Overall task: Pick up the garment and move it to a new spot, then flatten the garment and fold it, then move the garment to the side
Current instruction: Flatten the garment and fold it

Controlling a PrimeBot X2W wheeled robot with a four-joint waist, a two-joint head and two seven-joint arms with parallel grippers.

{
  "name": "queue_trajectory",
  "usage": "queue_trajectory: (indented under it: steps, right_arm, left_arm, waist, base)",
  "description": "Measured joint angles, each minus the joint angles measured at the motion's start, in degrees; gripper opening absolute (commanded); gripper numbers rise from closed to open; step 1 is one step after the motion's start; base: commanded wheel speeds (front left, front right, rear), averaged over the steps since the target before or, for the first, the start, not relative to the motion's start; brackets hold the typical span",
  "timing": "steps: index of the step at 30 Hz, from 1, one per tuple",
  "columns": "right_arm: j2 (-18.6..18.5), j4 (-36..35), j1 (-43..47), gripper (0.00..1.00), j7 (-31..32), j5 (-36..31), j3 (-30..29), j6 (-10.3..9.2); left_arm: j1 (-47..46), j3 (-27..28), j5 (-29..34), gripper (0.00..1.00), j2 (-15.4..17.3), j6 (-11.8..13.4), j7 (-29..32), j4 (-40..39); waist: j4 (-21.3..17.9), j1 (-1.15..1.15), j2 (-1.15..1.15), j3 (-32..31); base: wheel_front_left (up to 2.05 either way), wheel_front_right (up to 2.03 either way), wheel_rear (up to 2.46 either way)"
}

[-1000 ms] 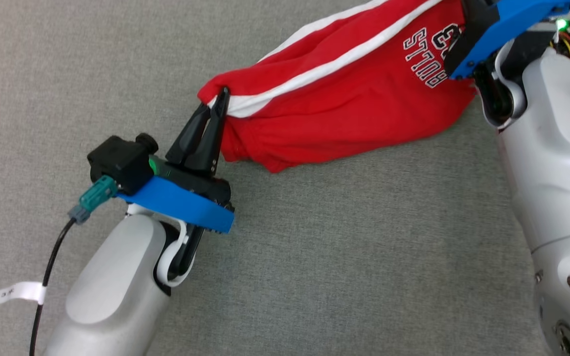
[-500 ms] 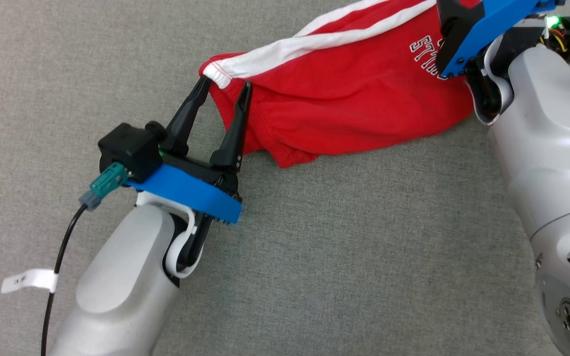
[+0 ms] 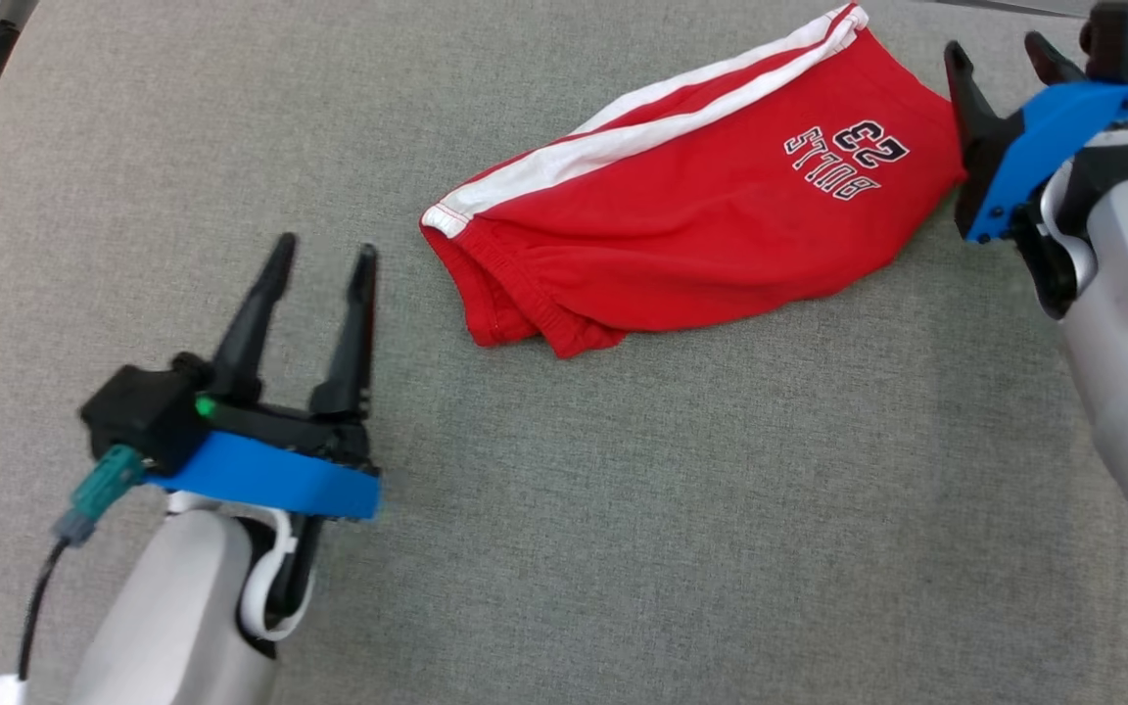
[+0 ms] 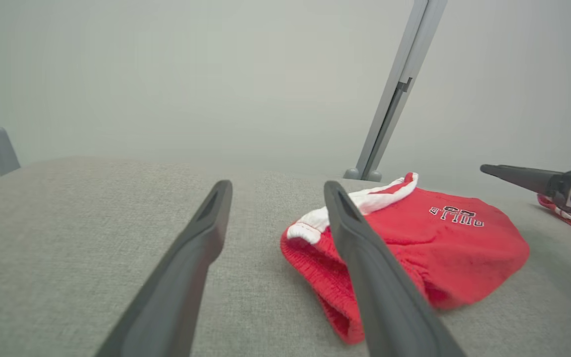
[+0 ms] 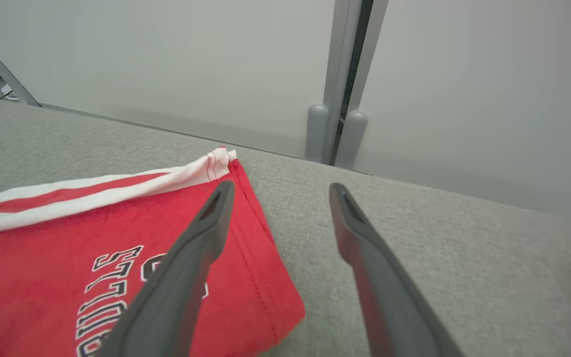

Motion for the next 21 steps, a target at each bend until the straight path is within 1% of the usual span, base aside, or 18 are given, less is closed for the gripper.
queue_trajectory:
  steps: [6, 13, 15, 20, 21]
  right_arm:
    - [-1.94, 0.51, 2.16, 1.00, 1.98, 1.33, 0.51, 0.00]
    - [-1.75, 0.81, 3.91, 1.00, 4.95, 2.68, 1.27, 0.00]
    - [-1.44, 0.89, 4.17, 1.00, 5.87, 3.12, 1.45, 0.00]
    - [-1.23, 0.68, 4.19, 1.00, 7.93, 3.69, 2.02, -0.01]
    - [-1.21, 0.65, 4.16, 0.75, 8.33, 3.94, 2.09, -0.02]
  left_arm:
    - [2.63, 7.53, 2.91, 1.00, 0.33, 0.00, 0.01, -2.53]
    - [3.65, 16.31, 6.45, 1.00, -1.37, 0.00, 0.00, -4.57]
    - [3.89, 18.18, 7.39, 1.00, -1.81, 0.00, 0.00, -5.01]
    - [4.63, 20.14, 8.67, 1.00, -2.59, 0.00, 0.00, -5.32]
    - [4.63, 20.38, 8.88, 1.00, -2.74, 0.00, 0.00, -5.31]
  waist:
    - [0.67, 0.00, 0.00, -0.01]
    - [1.45, 0.01, 0.00, 0.99]
    - [1.61, 0.01, 0.00, 1.32]
    - [2.13, 0.01, 0.00, 1.76]
    - [2.21, 0.00, 0.00, 1.78]
  base:
    - [0.00, 0.00, 0.00]
    - [0.00, 0.00, 0.00]
    - [0.00, 0.00, 0.00]
    - [0.00, 0.00, 0.00]
    - [0.00, 0.00, 0.00]
